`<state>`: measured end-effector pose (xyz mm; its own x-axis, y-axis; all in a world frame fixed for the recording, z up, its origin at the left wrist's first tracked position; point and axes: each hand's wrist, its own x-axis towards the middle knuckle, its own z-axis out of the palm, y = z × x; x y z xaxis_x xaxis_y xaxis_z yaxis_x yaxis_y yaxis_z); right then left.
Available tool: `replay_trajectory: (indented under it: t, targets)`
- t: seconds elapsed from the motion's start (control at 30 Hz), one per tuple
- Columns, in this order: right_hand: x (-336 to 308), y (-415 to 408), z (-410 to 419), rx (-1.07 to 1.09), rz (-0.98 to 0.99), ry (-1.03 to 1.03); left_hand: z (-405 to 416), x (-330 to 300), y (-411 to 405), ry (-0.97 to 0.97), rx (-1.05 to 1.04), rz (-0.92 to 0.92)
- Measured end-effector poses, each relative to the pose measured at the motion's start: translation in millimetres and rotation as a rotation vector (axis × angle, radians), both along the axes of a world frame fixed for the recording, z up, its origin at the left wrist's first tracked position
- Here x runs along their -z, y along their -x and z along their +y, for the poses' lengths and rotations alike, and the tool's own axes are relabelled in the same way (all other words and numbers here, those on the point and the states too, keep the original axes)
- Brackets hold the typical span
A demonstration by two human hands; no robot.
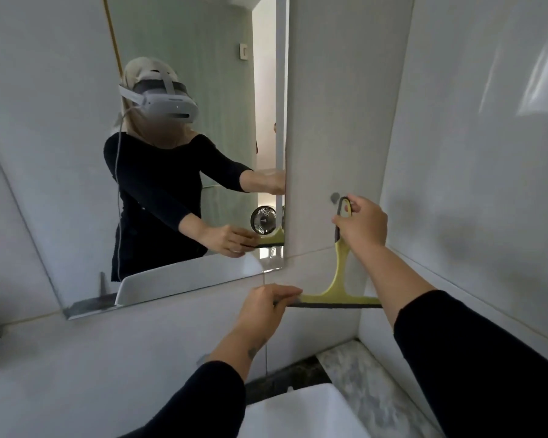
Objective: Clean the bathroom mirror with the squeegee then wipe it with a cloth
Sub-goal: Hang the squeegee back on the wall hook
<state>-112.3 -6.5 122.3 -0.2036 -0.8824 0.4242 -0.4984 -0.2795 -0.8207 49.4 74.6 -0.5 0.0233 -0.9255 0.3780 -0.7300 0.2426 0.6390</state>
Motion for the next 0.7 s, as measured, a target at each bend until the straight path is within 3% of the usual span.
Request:
replay_trajectory:
  t: [0.27,0.5,0.7]
  targets:
    - [16.9,-4.3,-69.9,-0.03,-0.04,-0.021,-61.3,37.6,5.6,0.018,0.069,-0.029]
    - [34.7,-9.7,-97.0,-0.03,-0.043,-0.021,-89.5,59.6,9.5,-0.081,0.076,-0.035]
    - [42.4,-11.3,-98.0,-0.03,-0.004,-0.017,-90.1,66.2,8.4,-0.098,0.008,-0.172]
